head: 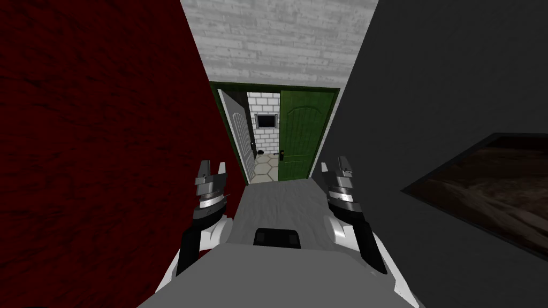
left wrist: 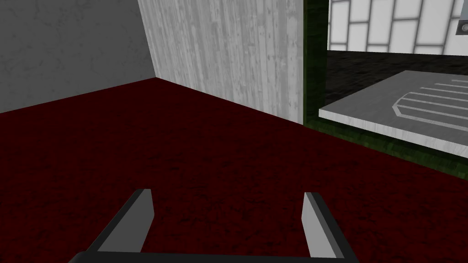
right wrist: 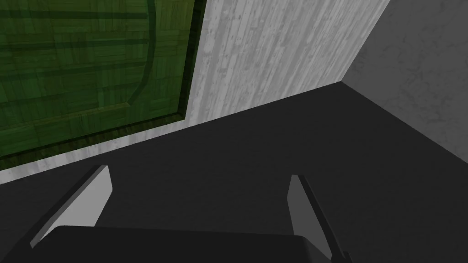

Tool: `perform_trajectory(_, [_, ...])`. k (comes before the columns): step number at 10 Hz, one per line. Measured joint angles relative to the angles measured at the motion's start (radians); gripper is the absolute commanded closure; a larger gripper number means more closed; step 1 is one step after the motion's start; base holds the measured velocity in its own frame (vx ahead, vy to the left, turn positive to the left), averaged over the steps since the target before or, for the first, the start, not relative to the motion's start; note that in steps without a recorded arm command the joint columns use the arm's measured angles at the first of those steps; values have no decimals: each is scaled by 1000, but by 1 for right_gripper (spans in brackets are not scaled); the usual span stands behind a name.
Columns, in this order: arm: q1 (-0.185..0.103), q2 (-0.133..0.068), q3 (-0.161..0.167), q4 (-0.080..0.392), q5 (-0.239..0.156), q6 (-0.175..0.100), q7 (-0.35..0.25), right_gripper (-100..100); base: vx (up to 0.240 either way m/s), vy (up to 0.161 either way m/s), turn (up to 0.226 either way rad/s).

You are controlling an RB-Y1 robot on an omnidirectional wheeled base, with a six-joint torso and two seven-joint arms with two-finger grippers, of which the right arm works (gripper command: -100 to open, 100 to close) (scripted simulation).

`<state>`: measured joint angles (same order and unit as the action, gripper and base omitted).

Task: Push the door open

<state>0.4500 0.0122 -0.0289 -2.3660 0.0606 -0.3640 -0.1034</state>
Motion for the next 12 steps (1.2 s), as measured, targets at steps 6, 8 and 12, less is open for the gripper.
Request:
perform_trajectory(6, [-64, -21, 23, 116, 2, -5, -19, -100, 117, 37, -32])
perform_trajectory(8, [-95, -28, 31, 165, 3, -5, -26, -100, 87, -2, -38])
perform_trajectory(12, [-143, -44, 49, 254, 4, -9, -43, -100, 78, 16, -35])
